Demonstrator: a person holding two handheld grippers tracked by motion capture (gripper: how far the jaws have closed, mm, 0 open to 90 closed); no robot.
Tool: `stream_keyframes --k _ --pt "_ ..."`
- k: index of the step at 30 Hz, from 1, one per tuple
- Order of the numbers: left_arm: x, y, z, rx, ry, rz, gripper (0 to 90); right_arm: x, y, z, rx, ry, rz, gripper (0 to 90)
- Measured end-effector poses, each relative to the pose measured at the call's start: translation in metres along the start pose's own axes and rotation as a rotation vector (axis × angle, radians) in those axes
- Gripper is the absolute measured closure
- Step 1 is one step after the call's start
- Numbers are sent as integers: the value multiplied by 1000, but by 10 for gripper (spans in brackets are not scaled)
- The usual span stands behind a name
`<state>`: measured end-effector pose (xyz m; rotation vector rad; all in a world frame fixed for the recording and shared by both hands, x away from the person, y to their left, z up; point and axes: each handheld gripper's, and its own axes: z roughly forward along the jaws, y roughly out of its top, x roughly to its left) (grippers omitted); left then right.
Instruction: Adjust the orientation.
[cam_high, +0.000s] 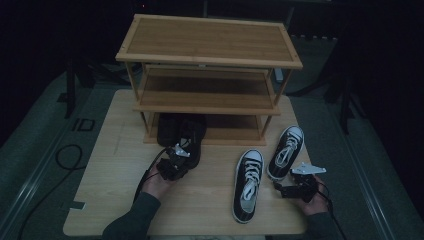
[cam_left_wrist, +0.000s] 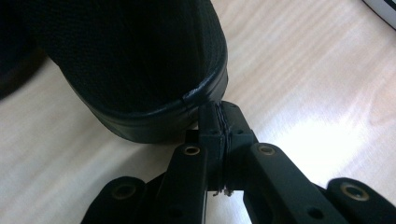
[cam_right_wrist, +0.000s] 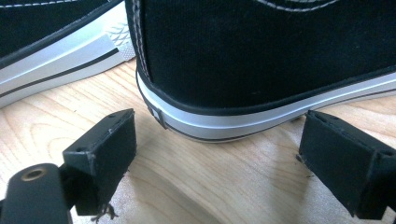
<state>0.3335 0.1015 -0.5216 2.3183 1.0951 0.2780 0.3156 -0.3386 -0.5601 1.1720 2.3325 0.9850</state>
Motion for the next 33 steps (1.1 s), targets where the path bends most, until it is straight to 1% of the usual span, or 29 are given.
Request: stream_keyframes --k 4,6,7,11,14,16,18,20,21,24,26,28,30,31,33 --pt "0 9 -1 -23 -4 -10 891 0 0 0 0 0 0 111" --pt "-2 12 1 -19 -5 3 892 0 0 0 0 0 0 111" --pt "-3 13 3 -19 -5 3 892 0 0 0 0 0 0 111" --pt "-8 20 10 -17 3 32 891 0 0 0 0 0 0 111" --pt "-11 24 13 -8 7 41 887 0 0 0 0 0 0 111" --pt "-12 22 13 0 11 48 878 0 0 0 0 0 0 111" --pt "-11 20 12 0 13 46 879 0 0 0 0 0 0 111" --pt "-8 11 9 3 7 25 881 0 0 0 0 0 -1 111" --pt "-5 7 7 9 3 22 881 0 0 0 0 0 -1 111" --pt "2 -3 4 29 21 6 883 0 0 0 0 0 -1 111" --pt "6 -6 4 38 31 -5 883 0 0 0 0 0 -1 111" --pt "10 -6 5 44 28 -18 884 0 0 0 0 0 0 111" --pt "10 -6 7 46 25 -22 884 0 0 0 0 0 0 111" --pt "8 -3 13 61 31 -14 884 0 0 0 0 0 0 111" --pt "6 1 16 57 20 -18 889 0 0 0 0 0 0 111"
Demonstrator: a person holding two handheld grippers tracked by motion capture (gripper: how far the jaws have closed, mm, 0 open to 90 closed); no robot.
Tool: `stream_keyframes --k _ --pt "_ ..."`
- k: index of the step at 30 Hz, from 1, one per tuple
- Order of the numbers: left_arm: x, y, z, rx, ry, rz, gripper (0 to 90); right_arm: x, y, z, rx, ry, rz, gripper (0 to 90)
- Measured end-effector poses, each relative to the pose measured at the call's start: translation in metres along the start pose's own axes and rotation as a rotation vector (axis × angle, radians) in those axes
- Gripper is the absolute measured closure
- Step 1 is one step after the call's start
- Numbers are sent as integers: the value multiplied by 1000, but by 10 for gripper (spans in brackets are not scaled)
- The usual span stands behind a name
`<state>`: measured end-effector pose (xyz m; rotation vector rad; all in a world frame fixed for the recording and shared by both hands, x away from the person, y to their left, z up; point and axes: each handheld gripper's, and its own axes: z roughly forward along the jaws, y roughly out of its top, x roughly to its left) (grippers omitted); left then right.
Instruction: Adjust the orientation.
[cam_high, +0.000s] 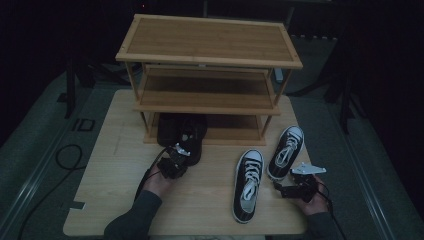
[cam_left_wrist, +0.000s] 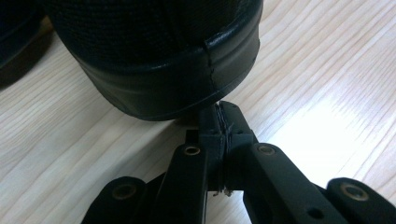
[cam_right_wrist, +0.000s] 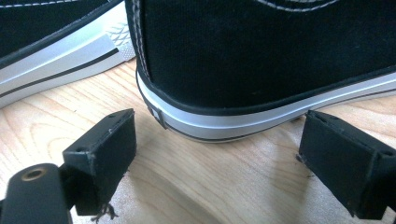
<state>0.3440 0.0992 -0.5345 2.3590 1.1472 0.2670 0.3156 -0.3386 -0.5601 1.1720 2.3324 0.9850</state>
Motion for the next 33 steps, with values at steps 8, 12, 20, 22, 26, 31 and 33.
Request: stream_keyframes --k 8,12,20,22,26,31,33 --pt "-7 20 9 10 8 -11 890 0 0 0 0 0 -1 111" --pt "-1 25 13 -6 -6 -60 891 0 0 0 0 0 -1 110" --pt "8 33 17 -6 -3 -102 890 0 0 0 0 0 0 111" --pt "9 34 18 -8 -2 -109 891 0 0 0 0 0 0 111" --pt "14 40 24 -11 -3 -143 893 0 0 0 0 0 0 111" --pt "20 45 28 -20 0 -177 894 0 0 0 0 0 0 110" --pt "23 47 28 -18 3 -188 895 0 0 0 0 0 0 110"
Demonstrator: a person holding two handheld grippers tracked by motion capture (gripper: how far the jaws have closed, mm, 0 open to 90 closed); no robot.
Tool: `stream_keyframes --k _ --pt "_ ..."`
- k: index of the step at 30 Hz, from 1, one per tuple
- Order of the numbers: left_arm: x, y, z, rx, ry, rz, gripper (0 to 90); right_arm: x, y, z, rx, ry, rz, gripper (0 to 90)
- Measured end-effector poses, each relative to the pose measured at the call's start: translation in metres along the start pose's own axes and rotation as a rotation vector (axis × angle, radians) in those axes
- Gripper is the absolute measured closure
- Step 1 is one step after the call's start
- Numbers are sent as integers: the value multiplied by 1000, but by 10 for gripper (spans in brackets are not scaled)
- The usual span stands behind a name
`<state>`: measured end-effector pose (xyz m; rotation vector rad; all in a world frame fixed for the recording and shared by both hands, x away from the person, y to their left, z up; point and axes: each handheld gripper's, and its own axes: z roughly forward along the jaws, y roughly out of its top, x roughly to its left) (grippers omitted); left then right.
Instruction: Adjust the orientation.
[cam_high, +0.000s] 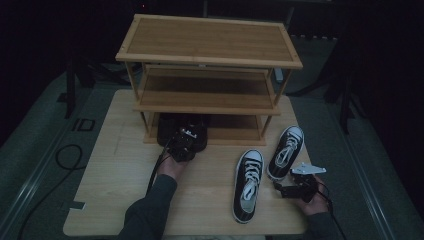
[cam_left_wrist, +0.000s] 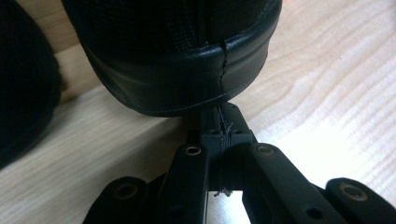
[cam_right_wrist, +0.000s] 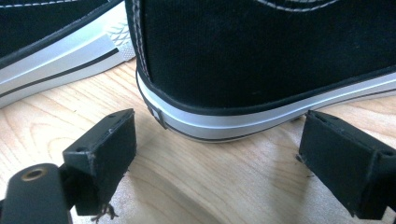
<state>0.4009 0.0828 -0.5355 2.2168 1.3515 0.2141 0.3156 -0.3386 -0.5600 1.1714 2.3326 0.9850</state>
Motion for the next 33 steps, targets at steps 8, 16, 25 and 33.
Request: stream_keyframes --k 8,16,25,33 --pt "7 10 5 0 1 -27 897 0 0 0 0 0 0 111" --pt "13 5 -5 -14 16 -4 888 0 0 0 0 0 0 111" --pt "45 -24 -53 -55 130 -4 895 0 0 0 0 0 0 111" --pt "88 -30 -74 -100 229 -100 897 0 0 0 0 0 0 111"
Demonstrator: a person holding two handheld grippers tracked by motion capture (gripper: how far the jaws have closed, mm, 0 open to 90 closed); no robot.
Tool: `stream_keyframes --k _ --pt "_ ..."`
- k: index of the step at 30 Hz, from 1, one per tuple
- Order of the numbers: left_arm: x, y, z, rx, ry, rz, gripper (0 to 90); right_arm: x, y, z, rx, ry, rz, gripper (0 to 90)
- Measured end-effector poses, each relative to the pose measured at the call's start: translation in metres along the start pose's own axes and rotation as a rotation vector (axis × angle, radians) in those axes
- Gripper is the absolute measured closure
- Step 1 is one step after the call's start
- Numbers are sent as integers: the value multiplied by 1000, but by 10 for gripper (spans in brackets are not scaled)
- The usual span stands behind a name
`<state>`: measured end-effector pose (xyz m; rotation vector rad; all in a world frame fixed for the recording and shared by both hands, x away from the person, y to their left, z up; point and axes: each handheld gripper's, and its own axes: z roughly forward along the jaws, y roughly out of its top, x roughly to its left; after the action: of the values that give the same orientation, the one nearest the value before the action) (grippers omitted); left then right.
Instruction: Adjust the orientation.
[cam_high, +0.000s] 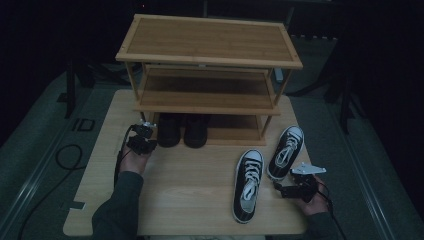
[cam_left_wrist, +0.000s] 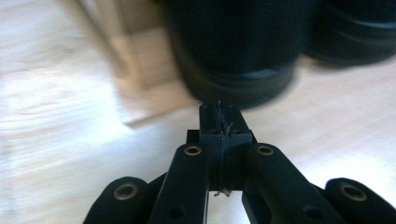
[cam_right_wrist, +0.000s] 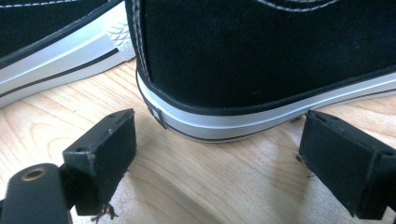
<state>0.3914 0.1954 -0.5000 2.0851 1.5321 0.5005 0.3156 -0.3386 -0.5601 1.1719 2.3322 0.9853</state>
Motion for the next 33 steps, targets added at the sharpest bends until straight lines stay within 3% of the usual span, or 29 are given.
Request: stream_keyframes --k 6,12,18,23,28,33 --pt "14 8 18 -27 27 19 896 0 0 0 0 0 0 110" --pt "13 13 34 -24 36 55 897 0 0 0 0 0 0 110" --pt "11 11 38 -14 1 53 899 0 0 0 0 0 0 111" --pt "5 11 36 -12 -21 81 898 0 0 0 0 0 0 111" --pt "9 -1 37 -31 -22 45 809 0 0 0 0 0 0 111" --pt "13 -21 37 -62 -49 21 728 0 0 0 0 0 0 111"
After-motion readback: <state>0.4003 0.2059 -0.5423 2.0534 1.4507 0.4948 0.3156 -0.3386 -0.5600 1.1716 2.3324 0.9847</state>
